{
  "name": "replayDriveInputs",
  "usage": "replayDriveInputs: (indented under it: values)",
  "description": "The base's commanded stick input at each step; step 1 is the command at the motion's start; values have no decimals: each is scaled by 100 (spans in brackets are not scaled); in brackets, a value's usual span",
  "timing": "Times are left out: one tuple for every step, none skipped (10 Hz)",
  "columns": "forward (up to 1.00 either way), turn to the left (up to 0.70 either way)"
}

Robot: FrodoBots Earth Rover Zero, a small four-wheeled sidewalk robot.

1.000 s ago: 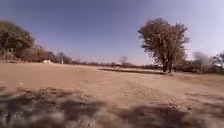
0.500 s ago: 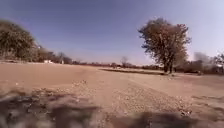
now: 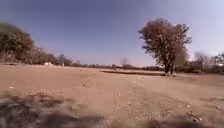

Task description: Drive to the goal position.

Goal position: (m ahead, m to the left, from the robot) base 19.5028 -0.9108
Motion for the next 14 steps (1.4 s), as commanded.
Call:
replayDriveInputs:
  values:
    - [50, 0]
    - [50, 0]
    - [50, 0]
    - [50, 0]
    - [50, 0]
    - [50, 0]
    - [50, 0]
    - [50, 0]
    - [50, 0]
    - [50, 0]
    - [50, 0]
    - [50, 0]
    - [50, 0]
    - [50, 0]
